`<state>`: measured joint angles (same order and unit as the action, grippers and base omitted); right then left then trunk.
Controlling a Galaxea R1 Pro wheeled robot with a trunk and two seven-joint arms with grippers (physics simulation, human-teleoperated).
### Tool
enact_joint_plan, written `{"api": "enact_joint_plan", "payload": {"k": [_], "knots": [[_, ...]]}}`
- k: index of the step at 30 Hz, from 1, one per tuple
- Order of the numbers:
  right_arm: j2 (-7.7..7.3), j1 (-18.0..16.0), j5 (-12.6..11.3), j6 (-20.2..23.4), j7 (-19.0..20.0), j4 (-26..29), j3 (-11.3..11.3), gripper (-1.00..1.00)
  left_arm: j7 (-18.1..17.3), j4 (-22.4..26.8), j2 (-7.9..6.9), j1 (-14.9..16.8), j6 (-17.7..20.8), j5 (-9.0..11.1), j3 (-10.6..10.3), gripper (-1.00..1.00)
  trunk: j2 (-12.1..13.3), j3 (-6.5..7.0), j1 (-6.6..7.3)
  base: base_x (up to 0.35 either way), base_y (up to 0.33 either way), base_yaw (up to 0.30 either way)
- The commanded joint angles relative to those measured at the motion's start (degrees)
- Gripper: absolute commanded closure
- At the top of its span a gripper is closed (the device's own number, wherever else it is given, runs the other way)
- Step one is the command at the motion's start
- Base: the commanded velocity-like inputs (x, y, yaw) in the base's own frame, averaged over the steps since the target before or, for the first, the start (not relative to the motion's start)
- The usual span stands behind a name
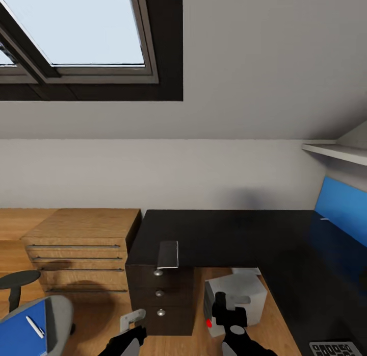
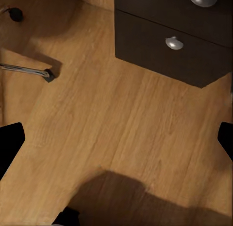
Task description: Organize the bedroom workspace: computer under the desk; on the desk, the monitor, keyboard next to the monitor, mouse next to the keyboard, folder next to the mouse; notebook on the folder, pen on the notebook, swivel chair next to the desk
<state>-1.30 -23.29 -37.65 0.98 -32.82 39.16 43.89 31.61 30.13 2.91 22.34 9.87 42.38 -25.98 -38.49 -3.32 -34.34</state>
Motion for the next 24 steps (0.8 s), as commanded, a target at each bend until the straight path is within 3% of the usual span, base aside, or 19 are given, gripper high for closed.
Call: {"api": "enact_joint_plan", "payload": {"k": [1,6,11,20,21,24], "knots": [[-0.16,-0.2,-0.6,-0.2,-0.4,-0.2,0.2,1.00,0.8,-0.2,-0.16,0.1,-0.1,0.2,-0.4,-1.00,0.3,0.07,0.20,0.000,0.000,0.000],[-0.72,-1.8,-0.5,1.2,-1.9,1.4,-0.3,1.00,2.4,1.4,-1.53,0.0,0.9,0.0,-0.7,-1.00,2.3,0.97,1.30,0.000,0.000,0.000],[-1.51,-2.5,-0.6,2.8,-3.4,3.1,-0.4,1.00,2.8,3.0,-1.77,0.1,2.5,0.0,-0.8,-1.00,4.3,1.87,2.39,0.000,0.000,0.000],[-1.69,-2.5,-1.1,3.0,-5.8,6.0,-0.4,1.00,2.4,3.9,-1.86,0.1,-0.4,0.1,-0.9,-1.00,7.9,3.48,4.37,0.000,0.000,0.000],[-1.69,-2.5,-1.1,3.0,-5.8,14.5,-0.4,1.00,2.3,3.9,-1.86,0.1,-2.3,0.1,-0.9,-1.00,8.3,3.66,4.59,0.000,0.000,0.000],[-1.69,-2.5,-1.1,3.0,-5.8,14.5,-0.4,1.00,2.2,3.9,-1.86,0.0,-2.4,0.2,-0.9,-1.00,9.5,4.20,5.25,0.000,0.000,-0.028]]}}
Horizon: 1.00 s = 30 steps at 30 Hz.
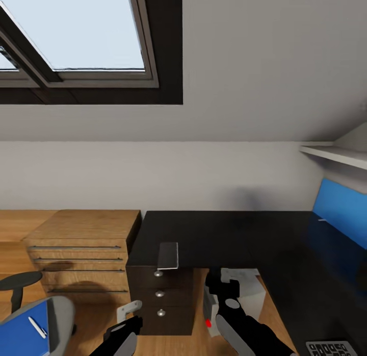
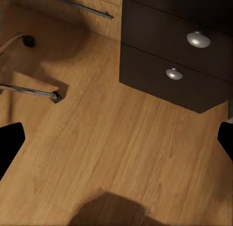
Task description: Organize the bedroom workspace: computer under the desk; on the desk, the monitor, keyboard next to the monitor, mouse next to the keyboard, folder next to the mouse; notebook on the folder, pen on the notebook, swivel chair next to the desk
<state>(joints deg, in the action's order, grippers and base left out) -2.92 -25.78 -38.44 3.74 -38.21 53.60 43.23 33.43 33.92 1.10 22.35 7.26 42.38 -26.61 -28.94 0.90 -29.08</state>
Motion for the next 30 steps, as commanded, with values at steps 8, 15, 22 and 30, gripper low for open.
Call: {"api": "enact_joint_plan", "payload": {"k": [8,15,22,30], "knots": [[-0.07,-0.1,-0.3,0.2,-0.5,0.1,0.3,1.00,0.4,0.0,-0.13,0.1,0.3,0.3,-0.2,-1.00,3.2,1.42,1.74,0.000,0.000,-0.192],[0.28,-0.1,-0.1,0.0,-0.4,0.3,0.5,1.00,0.5,-2.2,-0.13,0.0,0.5,0.1,-0.4,-1.00,6.0,2.68,3.28,0.000,0.000,-0.035],[6.79,-0.2,-0.4,-0.4,-0.2,4.7,-19.9,1.00,0.5,-12.5,-0.13,0.1,-4.5,0.2,-0.5,-1.00,6.0,2.69,3.29,0.000,0.000,0.000],[9.21,-0.2,-0.2,-0.7,-1.7,3.5,-25.8,1.00,0.5,-18.4,0.01,0.1,-14.7,0.3,-0.6,-1.00,6.0,2.69,3.29,0.000,0.000,0.000]]}}
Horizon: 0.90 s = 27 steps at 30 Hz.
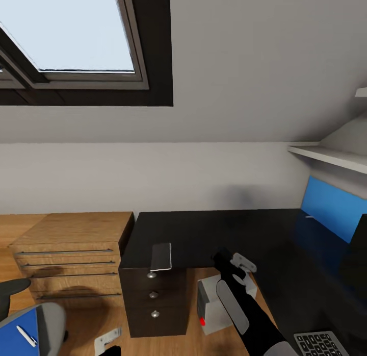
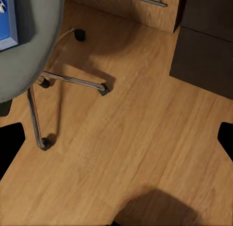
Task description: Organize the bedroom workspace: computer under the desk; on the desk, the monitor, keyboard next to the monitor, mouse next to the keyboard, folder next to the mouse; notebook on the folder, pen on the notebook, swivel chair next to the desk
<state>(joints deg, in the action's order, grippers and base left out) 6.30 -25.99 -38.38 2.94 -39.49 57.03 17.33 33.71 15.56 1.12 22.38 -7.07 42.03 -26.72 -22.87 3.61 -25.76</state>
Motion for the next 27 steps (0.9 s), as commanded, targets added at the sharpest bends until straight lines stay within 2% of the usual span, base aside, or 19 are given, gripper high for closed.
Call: {"api": "enact_joint_plan", "payload": {"k": [1,4,6,8,11,14,18,23,25,26,27], "knots": [[-0.01,0.0,-0.3,0.1,-1.1,-0.2,0.0,1.00,0.2,-0.2,-0.01,0.0,-0.5,0.6,-0.5,-1.00,0.0,-0.02,-0.02,0.000,0.000,0.000],[0.10,0.0,-0.2,0.2,-6.4,-1.6,0.0,1.00,0.2,-1.3,0.03,0.0,-1.2,0.5,-0.5,-1.00,0.0,-0.02,-0.02,0.000,0.000,0.000],[0.47,0.0,-0.2,0.3,-14.5,-2.6,0.3,1.00,-0.1,-1.8,0.13,0.0,-4.0,0.6,-0.6,-1.00,0.0,-0.02,-0.02,0.000,0.000,0.000],[0.48,0.0,-0.2,0.2,-18.6,-2.5,0.3,1.00,-0.3,-2.3,0.27,0.0,-6.2,0.6,-0.7,-1.00,0.0,-0.02,-0.02,0.000,0.000,0.000],[0.53,0.0,-0.3,-0.3,-20.7,-1.9,-0.1,1.00,-0.5,-3.4,0.62,0.0,-7.5,0.6,-0.8,-1.00,0.0,-0.02,-0.02,0.000,0.000,0.000],[0.62,0.0,-0.6,-3.4,-21.3,-1.9,-0.2,1.00,-0.5,-4.4,0.84,0.0,-7.8,0.6,-0.8,-1.00,0.0,-0.02,-0.02,0.000,0.000,0.000],[0.54,0.0,-0.9,-4.9,-21.5,-2.0,-0.5,1.00,-0.5,-4.8,0.84,0.0,-7.9,0.6,-0.7,-1.00,0.0,-0.02,-0.02,0.000,0.000,-0.006],[0.40,0.0,-1.9,-5.5,-21.5,-2.2,-3.1,1.00,-0.5,-4.9,0.81,0.0,-8.0,0.6,-0.7,-1.00,0.0,-0.02,-0.02,0.000,0.000,-0.157],[0.28,0.0,-2.1,-5.5,-21.5,-2.4,-4.6,1.00,-0.4,-4.9,0.81,0.0,-8.0,0.5,-0.7,-1.00,0.0,-0.02,-0.02,0.000,0.000,-0.243],[0.23,0.0,-2.1,-5.5,-21.4,-2.6,-6.4,1.00,-0.4,-4.9,0.81,0.0,-8.0,0.5,-0.7,-1.00,0.0,-0.02,-0.02,0.000,0.000,-0.257],[0.22,0.0,-2.1,-5.5,-21.4,-2.7,-7.2,1.00,-0.5,-4.9,0.81,0.0,-8.0,0.5,-0.7,-1.00,0.0,-0.02,-0.02,0.000,0.000,-0.259]]}}
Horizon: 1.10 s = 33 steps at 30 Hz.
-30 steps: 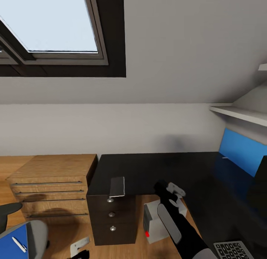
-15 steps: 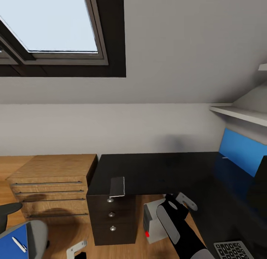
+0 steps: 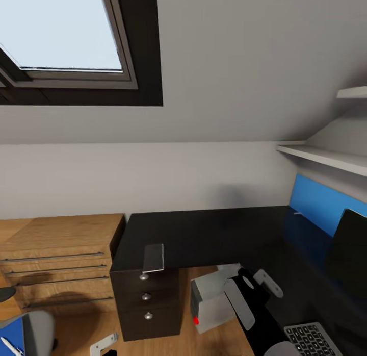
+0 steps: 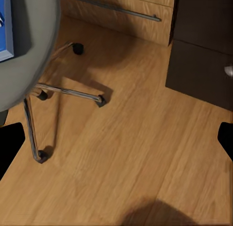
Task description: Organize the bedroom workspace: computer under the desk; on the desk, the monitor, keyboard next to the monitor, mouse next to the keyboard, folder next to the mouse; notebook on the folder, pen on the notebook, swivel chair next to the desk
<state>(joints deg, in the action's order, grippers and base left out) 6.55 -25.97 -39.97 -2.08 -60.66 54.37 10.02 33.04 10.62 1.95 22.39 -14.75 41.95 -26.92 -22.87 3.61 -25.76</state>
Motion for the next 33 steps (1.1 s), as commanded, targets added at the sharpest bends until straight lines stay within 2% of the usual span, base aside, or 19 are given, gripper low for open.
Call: {"api": "enact_joint_plan", "payload": {"k": [1,5,10,19,25,30,32,33], "knots": [[-0.03,0.0,-0.5,-0.5,-0.2,0.0,-0.2,1.00,0.2,0.0,-0.02,0.0,-0.3,0.6,-0.5,-1.00,0.0,-0.03,-0.02,0.000,0.000,-0.260],[-0.11,0.0,-0.5,-0.6,0.1,-1.5,-1.4,1.00,0.2,0.0,-0.02,0.0,-0.3,0.7,-0.5,-1.00,0.0,-0.03,-0.02,0.000,0.000,-0.262],[-0.33,0.0,-0.5,-1.0,0.3,-3.7,-1.6,1.00,0.2,-0.1,-0.02,0.0,-0.3,0.7,-0.5,-1.00,0.0,-0.05,-0.02,0.000,0.000,-0.263],[-0.87,0.0,-0.4,-2.0,0.4,-4.2,-1.7,1.00,0.2,-0.1,-0.02,0.0,-0.3,0.7,-0.5,-1.00,0.0,-0.36,-0.02,0.000,0.000,-0.224],[-0.87,0.0,-0.2,-2.2,0.5,-4.2,-1.5,1.00,0.0,-0.7,-0.02,0.0,-0.3,0.7,-0.5,-1.00,0.0,-0.43,-0.02,0.069,0.000,-0.039],[-0.99,0.0,0.0,-2.2,0.6,-4.2,-1.5,1.00,-3.4,-1.5,-0.02,0.0,-0.3,0.7,-0.5,-1.00,0.0,-0.43,-0.02,0.297,-0.003,-0.002],[-1.41,0.0,0.0,-2.2,0.6,-4.3,-1.6,1.00,-3.6,-1.5,-0.02,0.0,-0.3,0.7,-0.5,-1.00,0.0,-0.43,-0.02,0.318,-0.043,0.000],[-2.12,0.0,0.0,-2.3,0.6,-4.6,-1.5,1.00,-3.7,-1.5,-0.02,0.0,-0.3,0.7,-0.5,-1.00,0.0,-0.43,-0.02,0.273,-0.072,0.000]]}}
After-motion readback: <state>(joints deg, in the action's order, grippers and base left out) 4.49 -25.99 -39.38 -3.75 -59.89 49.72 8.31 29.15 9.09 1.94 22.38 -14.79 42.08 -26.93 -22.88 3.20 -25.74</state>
